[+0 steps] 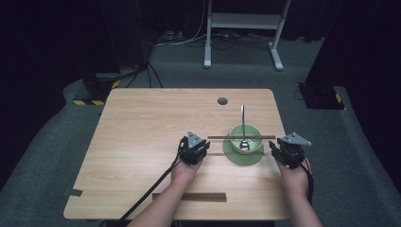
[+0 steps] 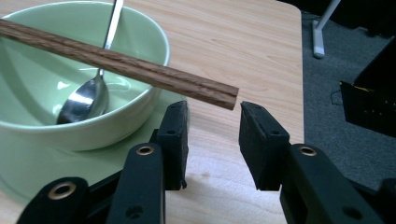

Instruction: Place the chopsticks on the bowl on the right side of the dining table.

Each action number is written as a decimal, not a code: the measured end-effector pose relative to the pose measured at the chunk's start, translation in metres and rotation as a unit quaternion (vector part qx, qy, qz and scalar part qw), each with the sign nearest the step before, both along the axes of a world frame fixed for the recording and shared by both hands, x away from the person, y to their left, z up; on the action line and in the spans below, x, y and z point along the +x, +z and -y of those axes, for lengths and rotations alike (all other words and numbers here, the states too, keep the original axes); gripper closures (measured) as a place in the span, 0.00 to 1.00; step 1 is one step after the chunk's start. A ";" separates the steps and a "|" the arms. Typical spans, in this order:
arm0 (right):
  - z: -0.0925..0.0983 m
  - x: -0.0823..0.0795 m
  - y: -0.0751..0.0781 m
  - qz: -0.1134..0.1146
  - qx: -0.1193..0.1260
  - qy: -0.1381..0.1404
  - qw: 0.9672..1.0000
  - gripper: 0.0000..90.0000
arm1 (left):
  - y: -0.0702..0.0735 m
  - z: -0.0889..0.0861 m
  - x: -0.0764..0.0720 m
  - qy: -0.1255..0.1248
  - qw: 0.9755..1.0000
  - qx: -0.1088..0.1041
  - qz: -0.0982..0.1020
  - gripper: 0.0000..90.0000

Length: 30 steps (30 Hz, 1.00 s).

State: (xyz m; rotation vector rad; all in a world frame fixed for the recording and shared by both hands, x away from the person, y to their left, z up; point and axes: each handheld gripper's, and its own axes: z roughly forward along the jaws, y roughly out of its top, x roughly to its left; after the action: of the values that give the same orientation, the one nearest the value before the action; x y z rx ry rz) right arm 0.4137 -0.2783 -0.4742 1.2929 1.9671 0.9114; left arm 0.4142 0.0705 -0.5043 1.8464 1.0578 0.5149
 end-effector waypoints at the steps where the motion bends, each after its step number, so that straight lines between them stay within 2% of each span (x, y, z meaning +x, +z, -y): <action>1: -0.002 -0.002 0.000 0.002 0.001 0.002 1.000 0.67 | -0.001 -0.003 -0.001 0.000 1.000 -0.002 -0.003 0.77; 4: -0.009 -0.012 0.001 0.004 0.001 0.011 1.000 0.63 | -0.004 -0.015 -0.005 -0.003 1.000 -0.012 -0.015 0.68; 6: -0.015 -0.020 0.000 0.006 0.002 0.021 1.000 0.60 | -0.006 -0.029 -0.006 -0.021 0.999 -0.021 -0.036 0.59; 8: -0.022 -0.028 -0.001 0.000 0.006 0.033 0.999 0.54 | -0.005 -0.047 -0.010 -0.029 0.998 -0.026 -0.049 0.51; 11: -0.036 -0.038 -0.003 -0.016 0.026 0.057 0.998 0.48 | -0.002 -0.082 -0.020 -0.024 0.998 -0.032 -0.047 0.44; 13: -0.047 -0.046 -0.007 -0.023 0.032 0.070 0.997 0.45 | -0.001 -0.107 -0.028 -0.004 0.999 -0.015 -0.047 0.38; 15: -0.060 -0.052 -0.012 -0.034 0.036 0.084 0.995 0.42 | -0.003 -0.132 -0.037 0.018 0.998 0.015 -0.054 0.35; 18: -0.078 -0.058 -0.021 -0.058 0.043 0.099 0.992 0.38 | -0.012 -0.165 -0.050 0.043 0.994 0.071 -0.077 0.28; 20: -0.087 -0.058 -0.027 -0.075 0.043 0.101 0.991 0.37 | -0.018 -0.187 -0.060 0.057 0.992 0.081 -0.084 0.28; 22: -0.094 -0.057 -0.034 -0.090 0.038 0.099 0.990 0.37 | -0.022 -0.204 -0.069 0.066 0.991 0.072 -0.094 0.28; 23: -0.096 -0.057 -0.038 -0.096 0.035 0.099 0.990 0.36 | -0.021 -0.209 -0.073 0.066 0.991 0.064 -0.094 0.26; 24: -0.098 -0.057 -0.042 -0.103 0.033 0.096 0.989 0.36 | -0.021 -0.211 -0.078 0.063 0.992 0.072 -0.086 0.25; 25: -0.099 -0.056 -0.046 -0.109 0.031 0.093 0.989 0.35 | -0.022 -0.212 -0.082 0.063 0.991 0.091 -0.077 0.24; 26: -0.100 -0.057 -0.049 -0.096 0.025 0.094 0.991 0.35 | -0.023 -0.212 -0.084 0.065 0.990 0.099 -0.075 0.23; 27: -0.101 -0.059 -0.050 -0.089 0.020 0.092 0.992 0.34 | -0.024 -0.211 -0.084 0.066 0.990 0.096 -0.079 0.21; 30: -0.102 -0.059 -0.051 -0.085 0.016 0.092 0.992 0.34 | -0.026 -0.210 -0.085 0.060 0.991 0.092 -0.081 0.17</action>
State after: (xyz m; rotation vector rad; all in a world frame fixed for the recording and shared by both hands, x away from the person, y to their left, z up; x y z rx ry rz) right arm 0.3549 -0.1760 -0.5248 1.2593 2.2424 0.9488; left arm 0.3294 0.2806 -0.5300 2.0220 1.2730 0.5559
